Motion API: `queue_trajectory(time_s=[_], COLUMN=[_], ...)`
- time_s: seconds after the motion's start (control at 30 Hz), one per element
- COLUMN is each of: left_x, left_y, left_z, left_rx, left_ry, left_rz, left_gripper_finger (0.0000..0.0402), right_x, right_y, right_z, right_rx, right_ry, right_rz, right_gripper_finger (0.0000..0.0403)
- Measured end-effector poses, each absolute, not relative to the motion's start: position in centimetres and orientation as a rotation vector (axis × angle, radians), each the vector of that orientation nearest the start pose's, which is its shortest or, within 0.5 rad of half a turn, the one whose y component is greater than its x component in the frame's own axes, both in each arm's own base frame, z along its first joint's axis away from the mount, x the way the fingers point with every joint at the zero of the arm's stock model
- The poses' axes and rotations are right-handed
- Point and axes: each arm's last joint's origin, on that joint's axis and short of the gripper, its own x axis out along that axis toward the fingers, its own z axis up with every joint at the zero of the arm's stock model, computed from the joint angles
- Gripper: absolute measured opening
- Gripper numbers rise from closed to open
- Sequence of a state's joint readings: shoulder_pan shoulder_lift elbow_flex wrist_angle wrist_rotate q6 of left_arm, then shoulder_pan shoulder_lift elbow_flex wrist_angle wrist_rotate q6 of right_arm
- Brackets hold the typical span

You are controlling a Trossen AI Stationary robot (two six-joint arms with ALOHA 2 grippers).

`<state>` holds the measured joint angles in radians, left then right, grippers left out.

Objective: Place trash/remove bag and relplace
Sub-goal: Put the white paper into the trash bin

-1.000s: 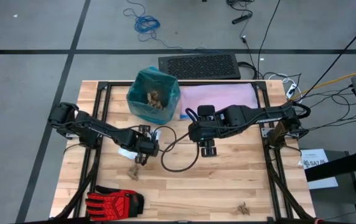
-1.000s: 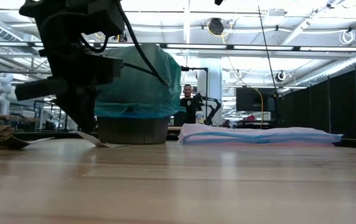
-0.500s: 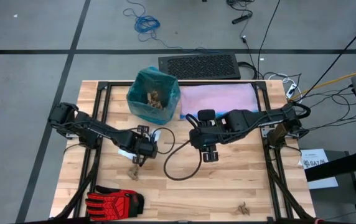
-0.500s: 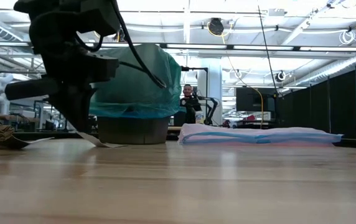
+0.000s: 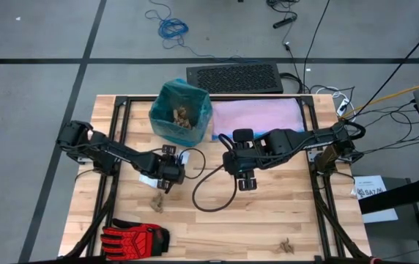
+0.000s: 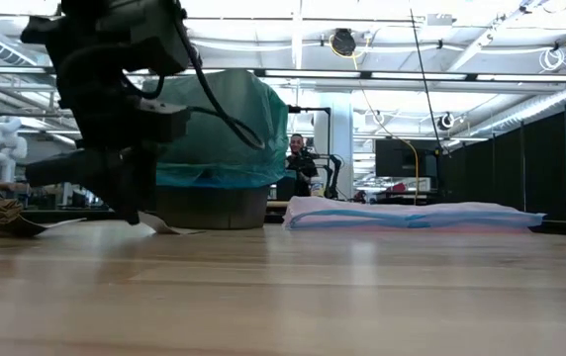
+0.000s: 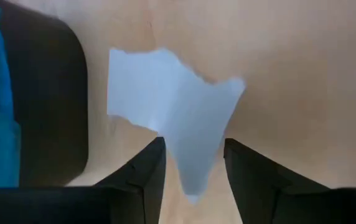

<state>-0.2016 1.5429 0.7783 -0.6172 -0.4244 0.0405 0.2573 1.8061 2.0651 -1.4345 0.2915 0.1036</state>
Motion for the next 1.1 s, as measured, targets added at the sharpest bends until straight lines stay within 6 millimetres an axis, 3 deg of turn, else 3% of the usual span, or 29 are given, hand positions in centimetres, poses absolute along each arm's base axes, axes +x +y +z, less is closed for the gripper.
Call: queue_trajectory(time_s=[0.1, 0.23, 0.37, 0.5, 0.6, 0.8, 0.9, 1.1], left_x=[24.7, 24.8, 25.1, 25.6, 26.2, 26.6, 26.0, 25.2], left_y=[-3.5, -3.6, -3.9, -5.1, -6.2, -7.3, -6.7, -3.9], left_z=[14.9, 14.9, 15.4, 17.5, 20.2, 27.4, 30.7, 36.2], left_rx=[0.449, 0.446, 0.439, 0.434, 0.425, 0.37, 0.389, 0.402], left_ry=[1.315, 1.305, 1.284, 1.266, 1.181, 0.96, 0.895, 0.769], left_rz=[0.171, 0.172, 0.166, 0.139, 0.111, 0.092, 0.181, 0.402], left_gripper_finger=[0.0116, 0.002, 0.0003, 0.0002, 0.0001, 0.0001, 0.0001, 0.0], right_x=[33.1, 33.1, 32.3, 31.1, 29.4, 25.1, 23.0, 20.4], right_y=[7.8, 7.8, 7.9, 9.1, 11.1, 15.5, 17.7, 21.2], right_z=[39.3, 39.3, 39.0, 38.9, 39.3, 37.3, 35.1, 28.7], right_rx=[-0.228, -0.225, -0.209, -0.082, 0.045, 0.082, 0.141, 0.363], right_ry=[1.126, 1.126, 1.212, 1.28, 1.3, 1.354, 1.356, 1.444], right_rz=[-0.087, -0.089, -0.068, 0.024, 0.128, 0.012, -0.019, -0.062], right_gripper_finger=[0.0196, 0.0196, 0.0196, 0.0196, 0.0196, 0.0172, 0.0154, 0.0134])
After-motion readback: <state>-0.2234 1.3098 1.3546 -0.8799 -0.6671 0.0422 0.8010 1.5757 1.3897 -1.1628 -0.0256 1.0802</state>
